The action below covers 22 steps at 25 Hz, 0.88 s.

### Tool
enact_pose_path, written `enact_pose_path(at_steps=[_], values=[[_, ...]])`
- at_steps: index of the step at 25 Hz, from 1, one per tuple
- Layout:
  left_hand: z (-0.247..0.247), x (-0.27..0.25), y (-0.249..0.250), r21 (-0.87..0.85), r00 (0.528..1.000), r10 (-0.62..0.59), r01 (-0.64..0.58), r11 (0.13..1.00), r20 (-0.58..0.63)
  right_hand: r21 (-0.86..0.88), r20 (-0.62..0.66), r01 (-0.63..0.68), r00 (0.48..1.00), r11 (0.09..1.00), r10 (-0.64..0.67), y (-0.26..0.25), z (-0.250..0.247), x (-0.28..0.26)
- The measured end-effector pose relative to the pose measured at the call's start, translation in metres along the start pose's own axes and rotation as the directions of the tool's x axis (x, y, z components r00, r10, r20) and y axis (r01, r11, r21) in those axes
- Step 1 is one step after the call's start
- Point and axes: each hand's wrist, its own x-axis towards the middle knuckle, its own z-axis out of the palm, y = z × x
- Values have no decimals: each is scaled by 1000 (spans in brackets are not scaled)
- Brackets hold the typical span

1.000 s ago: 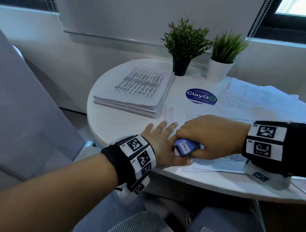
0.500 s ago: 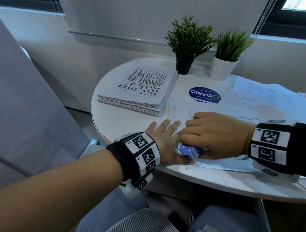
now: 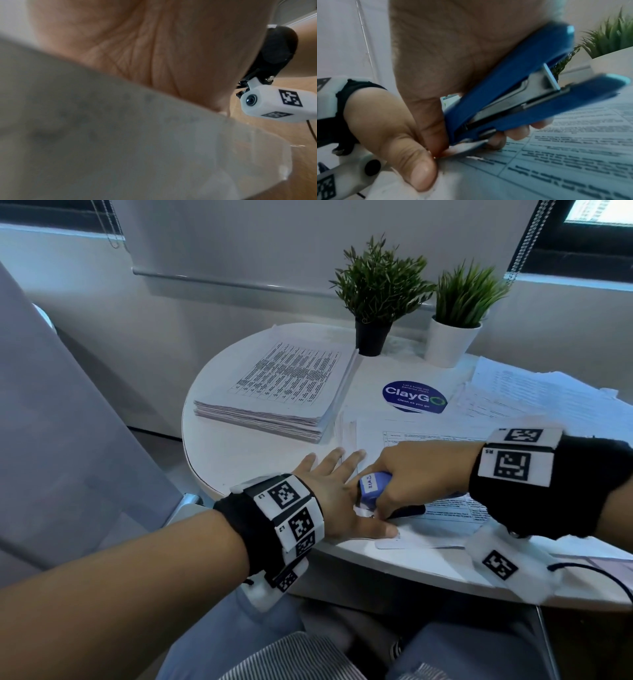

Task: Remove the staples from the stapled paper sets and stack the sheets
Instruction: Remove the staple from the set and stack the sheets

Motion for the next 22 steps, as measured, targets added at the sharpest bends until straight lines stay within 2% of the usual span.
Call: enact_pose_path(at_steps=[13, 15, 17, 19, 20, 21, 22], values=[[-5, -4, 1, -1, 999, -14, 14, 1000, 42, 67, 14, -171, 985, 983, 171, -6, -5, 0], [-7, -6, -1, -49, 1000, 10, -8, 999, 29, 87, -25, -147, 988, 985, 150, -4, -8, -2], [-17, -7, -7, -221, 997, 81, -75, 972, 15, 110, -134, -111, 983, 988, 126, -2, -15, -5], [-36, -10, -16, -486, 994, 101, -103, 868, -30, 99, -291, -99, 949, 990, 124, -1, -24, -9], [-45, -12, -20, -613, 997, 36, -74, 787, -75, 83, -362, -94, 925, 992, 118, -2, -28, -11], [-53, -14, -24, -738, 990, -68, -45, 673, -122, 72, -418, -87, 902, 994, 109, -2, -32, -12], [-59, -16, -27, -853, 977, -158, -43, 521, -145, 66, -456, -77, 884, 995, 98, -3, -35, -13]])
